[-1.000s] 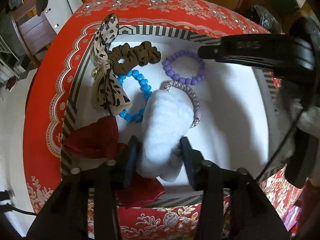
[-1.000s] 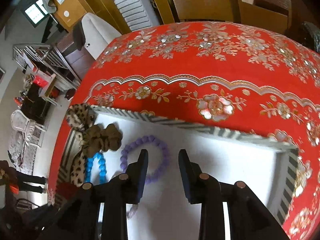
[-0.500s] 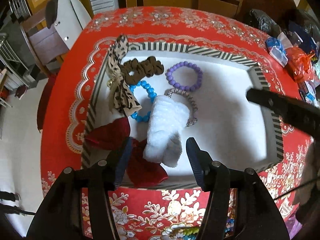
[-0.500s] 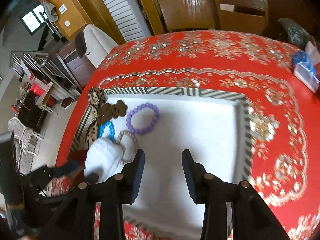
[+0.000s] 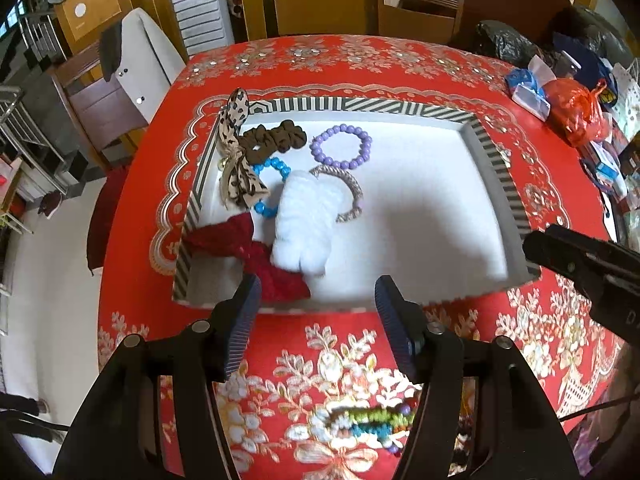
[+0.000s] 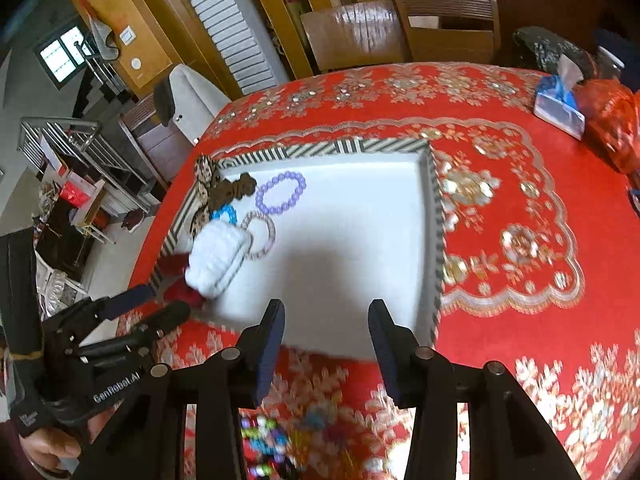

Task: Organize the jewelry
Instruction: 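Withdraw both open tools from the tray back over the jewelry pile, then grasp the green-and-blue star bracelet with the left tool while the right tool grasps the orange beaded bracelet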

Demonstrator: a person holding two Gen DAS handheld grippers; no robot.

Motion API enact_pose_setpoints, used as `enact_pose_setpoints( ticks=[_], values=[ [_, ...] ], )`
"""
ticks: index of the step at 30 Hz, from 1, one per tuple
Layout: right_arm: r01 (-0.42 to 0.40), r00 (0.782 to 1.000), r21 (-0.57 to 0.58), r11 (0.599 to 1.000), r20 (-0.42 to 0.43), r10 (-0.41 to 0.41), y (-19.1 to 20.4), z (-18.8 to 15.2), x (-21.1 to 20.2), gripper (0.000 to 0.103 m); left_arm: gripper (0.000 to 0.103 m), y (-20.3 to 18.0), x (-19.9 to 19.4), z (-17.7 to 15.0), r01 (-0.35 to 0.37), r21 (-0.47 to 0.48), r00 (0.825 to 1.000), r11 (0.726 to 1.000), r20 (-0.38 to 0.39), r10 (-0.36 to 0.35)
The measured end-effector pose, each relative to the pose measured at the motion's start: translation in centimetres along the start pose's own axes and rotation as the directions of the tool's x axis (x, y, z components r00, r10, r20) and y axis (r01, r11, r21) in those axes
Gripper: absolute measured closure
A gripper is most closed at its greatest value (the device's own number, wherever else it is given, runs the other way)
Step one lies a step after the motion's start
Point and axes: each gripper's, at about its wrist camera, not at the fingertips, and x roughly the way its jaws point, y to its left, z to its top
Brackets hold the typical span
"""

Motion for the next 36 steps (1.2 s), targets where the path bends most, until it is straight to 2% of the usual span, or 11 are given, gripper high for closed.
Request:
enact_pose_setpoints(
  ticks=[21, 30, 36],
  values=[
    [0.015, 1.0, -0.039, 0.999, -0.012, -0.016, -0.1, -7.8, -5.3, 0.061, 0.044, -1.4, -4.9, -5.8, -0.026, -0.029, 0.999, 0.999, 0.026, 0.027],
    [0.012, 1.0, -0.048, 0.999, -0.028, -0.013, -0.1, -10.0, -5.9, 0.061, 0.044, -1.9, -5.8, -7.8, -0.03, -0.032, 0.999, 0.999, 0.024, 0.031],
    [0.009, 0.999, -0.055, 0.998, -0.052, -0.012, -0.4, -11.7, -5.6, 0.061, 0.044, -0.4, -6.1, -9.2, -0.01, -0.083, 1.0, 0.997, 0.001, 0.01]
  ],
)
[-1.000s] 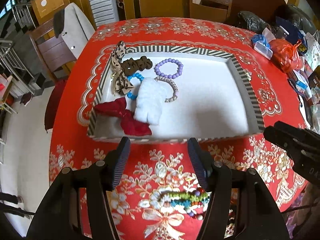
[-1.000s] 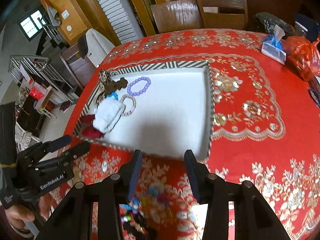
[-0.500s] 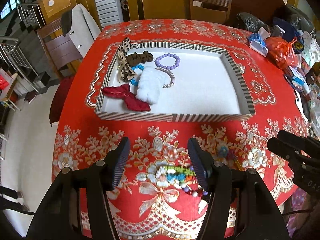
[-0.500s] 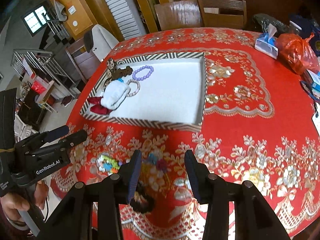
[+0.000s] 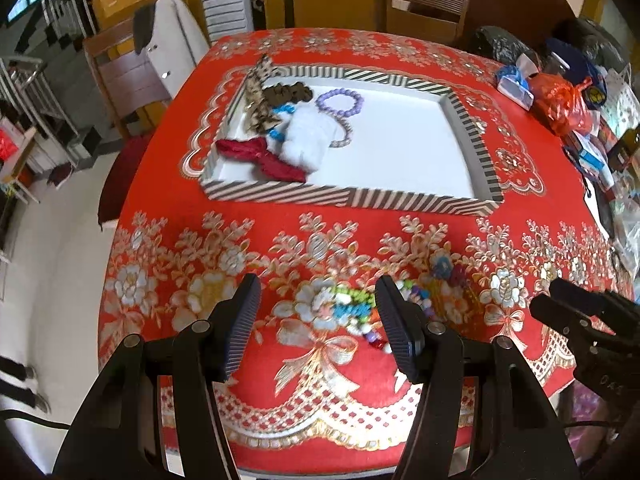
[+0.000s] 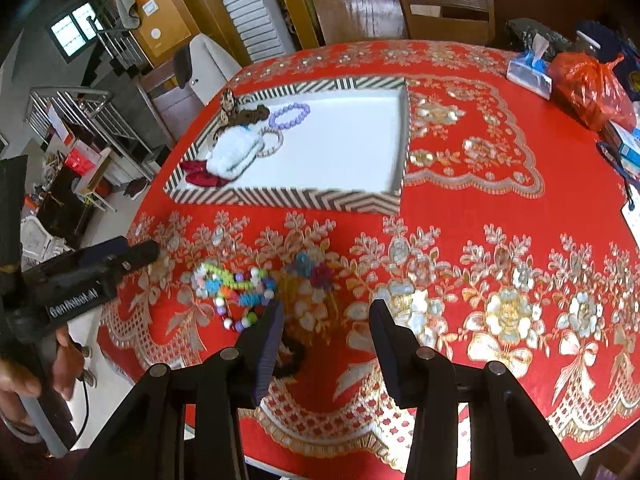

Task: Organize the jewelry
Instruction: 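Grasp the green-and-blue star bracelet with the left tool while the right tool grasps the orange beaded bracelet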

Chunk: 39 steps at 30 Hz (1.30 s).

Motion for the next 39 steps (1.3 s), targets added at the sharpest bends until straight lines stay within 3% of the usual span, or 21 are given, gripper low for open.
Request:
enact_pose_setpoints(
  ticks=[8, 14, 28, 39],
  values=[
    [-0.002, 0.999, 0.01, 1.0, -0.039, 0.003, -0.6, -2.0, 1.0, 0.061, 0.044, 4.0, 0.0, -1.7, 0.003, -0.117, 0.999, 0.993, -0.042, -0.008],
    [-0.008, 0.998, 0.018, 1.0, -0.063, 0.009, -0.9, -2.7, 1.8, 0.061, 0.044, 5.5, 0.3, -2.8, 0.009, -0.15, 0.998, 0.989, -0.056, -0.017],
    [-0.009, 0.996, 0.017, 1.0, -0.085, 0.01, -0.5, -2.2, 2.9, 0.061, 0.044, 4.6, 4.1, -2.5, 0.081, -0.145, 0.984, 0.986, -0.145, -0.103],
    [-0.003, 0.997, 0.012, 1.0, -0.073, 0.004, -0.5, -0.8, 5.1, 0.061, 0.044, 3.0, 6.7, -1.4, 0.101, -0.079, 0.975, 0.992, -0.188, -0.114]
  ],
)
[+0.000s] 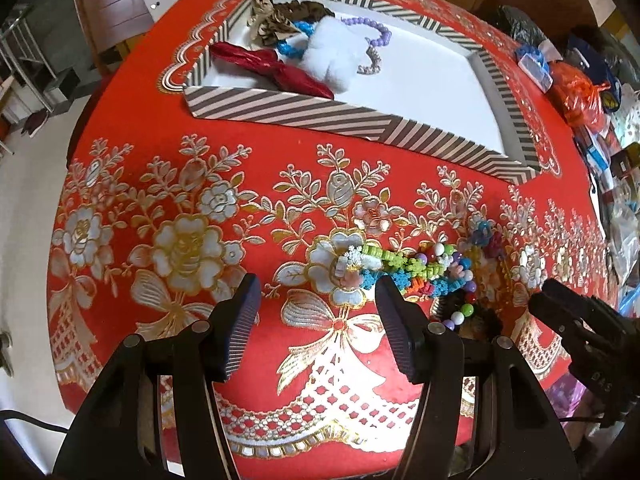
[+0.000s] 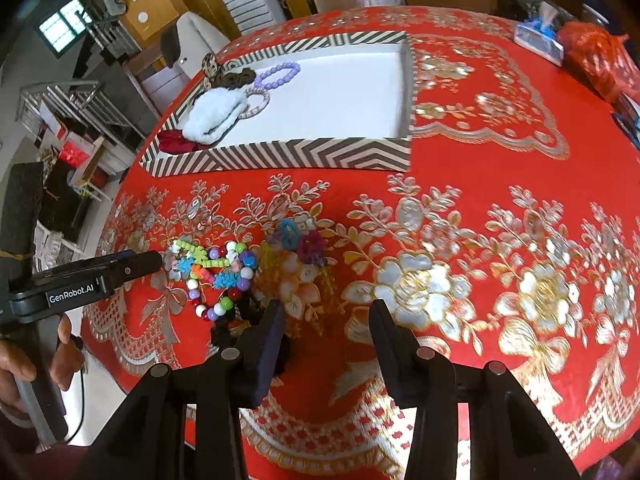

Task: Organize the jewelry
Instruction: 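Grasp the green-and-blue star bracelet with the left tool while the right tool grasps the orange beaded bracelet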

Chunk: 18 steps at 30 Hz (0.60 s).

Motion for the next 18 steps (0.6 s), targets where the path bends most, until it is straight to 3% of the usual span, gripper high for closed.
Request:
enact_pose_setpoints(
  ticks=[13, 18],
  values=[
    [0.116, 0.993, -0.134, 0.984, -0.02, -0.119, 1.9, 1.1, 3.6, 0.072, 0.044, -0.8, 2.0, 1.3, -0.015, 0.049, 1.0, 0.999, -0.025, 0.016],
    [0.165, 0.986, -0.189, 0.968, 0.006, -0.167, 2.3, 1.0, 3.9, 0.088, 0.045, -1.9, 2.6, 1.8, -0.016, 0.091, 1.0, 0.996, -0.017, 0.018]
  ],
)
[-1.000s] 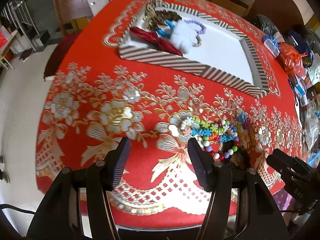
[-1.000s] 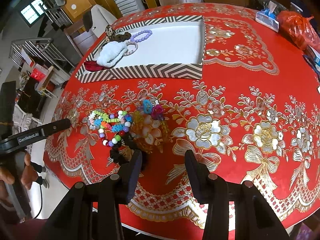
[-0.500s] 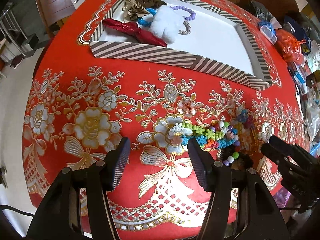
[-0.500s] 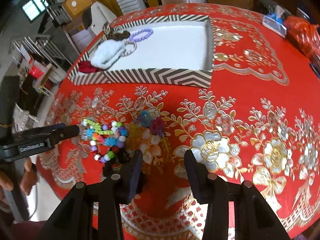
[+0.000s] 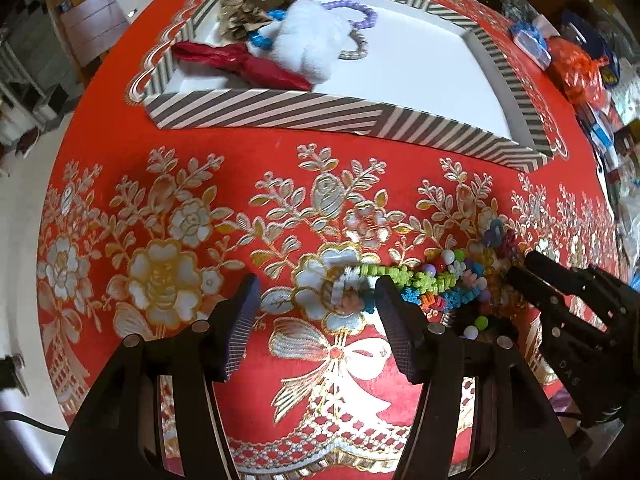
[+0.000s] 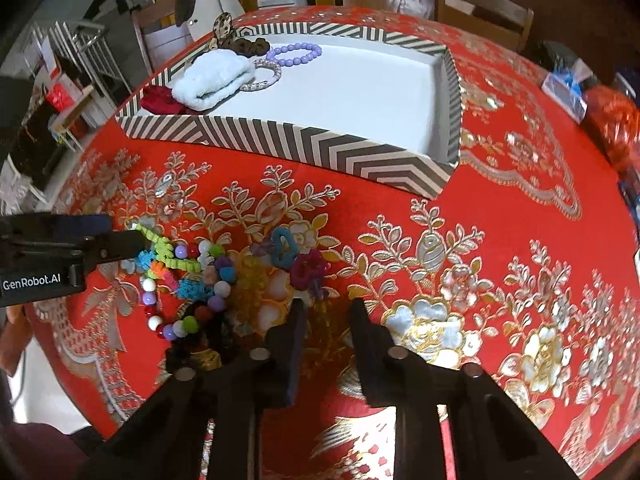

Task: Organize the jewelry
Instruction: 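Grasp the green-and-blue star bracelet with the left tool while the right tool grasps the orange beaded bracelet, then carry the star bracelet and orange bracelet into the tray while both tools open to release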

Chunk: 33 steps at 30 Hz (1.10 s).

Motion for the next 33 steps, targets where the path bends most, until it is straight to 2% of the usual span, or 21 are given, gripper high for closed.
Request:
enact_pose_setpoints(
  ticks=[1, 2, 5, 10, 14, 19, 26, 33],
  values=[
    [0.003, 1.0, -0.013, 1.0, 0.007, -0.003, 0.0, 0.0, 0.0, 0.092, 0.051, -0.3, 0.1, 0.1, 0.0, 0.011, 1.0, 1.0, 0.007, 0.0],
    [0.0, 1.0, -0.021, 1.0, 0.012, 0.0, 0.0, 0.0, 0.1, 0.094, 0.065, -0.5, 0.1, 0.1, -0.006, 0.024, 1.0, 1.0, 0.019, 0.005],
    [-0.022, 1.0, -0.015, 1.0, 0.013, 0.022, -0.4, 0.0, 0.0, 0.094, 0.09, -1.1, 0.4, 0.5, -0.011, 0.054, 1.0, 0.998, 0.026, 0.01],
    [-0.103, 0.993, 0.048, 0.994, 0.058, 0.1, -1.8, 0.4, -2.1, 0.094, 0.091, -0.7, 0.0, 0.9, 0.068, 0.013, 0.998, 0.998, -0.004, -0.068],
    [-0.151, 0.983, 0.074, 0.986, 0.119, 0.141, -2.7, 1.4, -4.7, 0.094, 0.091, -0.5, -2.7, 1.7, 0.123, -0.004, 0.992, 0.992, 0.039, -0.123],
    [-0.185, 0.968, 0.081, 0.979, 0.188, 0.167, -3.2, 2.9, -7.5, 0.094, 0.091, -0.9, -6.0, 3.0, 0.147, -0.001, 0.984, 0.989, 0.1, -0.147],
    [-0.184, 0.956, 0.067, 0.981, 0.243, 0.163, -3.8, 4.3, -9.9, 0.094, 0.091, -1.4, -10.9, 4.5, 0.138, 0.034, 0.972, 0.99, 0.185, -0.142],
    [-0.171, 0.949, 0.05, 0.984, 0.278, 0.15, -4.4, 5.8, -11.3, 0.094, 0.091, -2.8, -13.2, 6.9, 0.122, 0.075, 0.96, 0.99, 0.244, -0.137]
  ],
)
